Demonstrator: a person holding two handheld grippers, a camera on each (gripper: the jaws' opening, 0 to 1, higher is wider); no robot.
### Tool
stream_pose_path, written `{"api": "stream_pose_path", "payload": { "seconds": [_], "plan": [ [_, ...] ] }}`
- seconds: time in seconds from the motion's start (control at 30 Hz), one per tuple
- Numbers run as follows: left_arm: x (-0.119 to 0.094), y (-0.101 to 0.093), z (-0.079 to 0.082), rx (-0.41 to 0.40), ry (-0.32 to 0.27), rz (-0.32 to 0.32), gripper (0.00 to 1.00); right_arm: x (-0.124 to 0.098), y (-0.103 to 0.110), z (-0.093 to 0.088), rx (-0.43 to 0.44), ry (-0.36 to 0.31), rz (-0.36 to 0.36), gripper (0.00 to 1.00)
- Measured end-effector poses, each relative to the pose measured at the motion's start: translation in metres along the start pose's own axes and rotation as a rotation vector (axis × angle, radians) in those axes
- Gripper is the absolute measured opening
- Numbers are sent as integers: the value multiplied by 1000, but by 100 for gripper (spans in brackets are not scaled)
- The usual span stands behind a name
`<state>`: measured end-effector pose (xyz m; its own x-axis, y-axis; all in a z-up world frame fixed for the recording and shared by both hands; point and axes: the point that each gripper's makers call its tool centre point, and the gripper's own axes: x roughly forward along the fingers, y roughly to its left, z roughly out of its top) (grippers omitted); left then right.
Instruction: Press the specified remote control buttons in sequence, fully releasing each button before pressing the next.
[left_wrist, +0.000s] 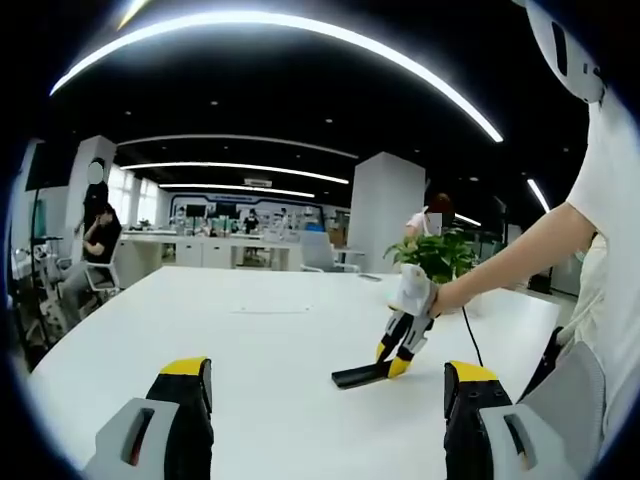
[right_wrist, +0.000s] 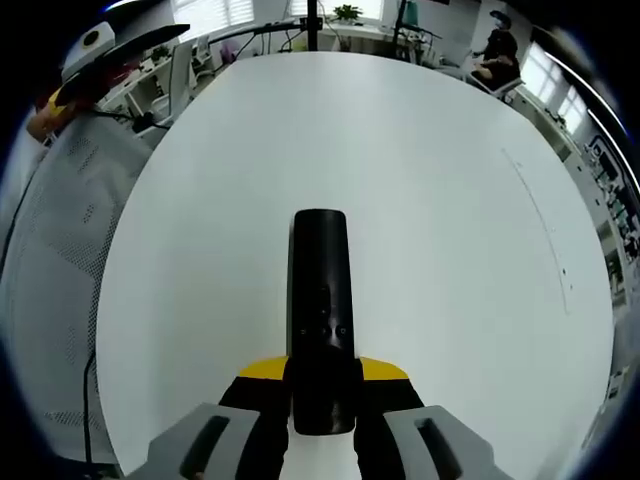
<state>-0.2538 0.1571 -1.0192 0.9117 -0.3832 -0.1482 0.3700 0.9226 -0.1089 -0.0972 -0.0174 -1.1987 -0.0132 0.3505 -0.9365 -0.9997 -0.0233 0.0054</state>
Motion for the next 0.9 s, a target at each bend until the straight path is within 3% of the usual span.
{"api": "stream_pose_path", "payload": {
  "seconds": [0.4,0.9],
  "plan": [
    [0,3,-1,-5,14,9,99,1,-24,2,1,32,2,21],
    [3,14,-13,-17,43,18,99,1,-51,3,-11,54,9,21]
  ]
}}
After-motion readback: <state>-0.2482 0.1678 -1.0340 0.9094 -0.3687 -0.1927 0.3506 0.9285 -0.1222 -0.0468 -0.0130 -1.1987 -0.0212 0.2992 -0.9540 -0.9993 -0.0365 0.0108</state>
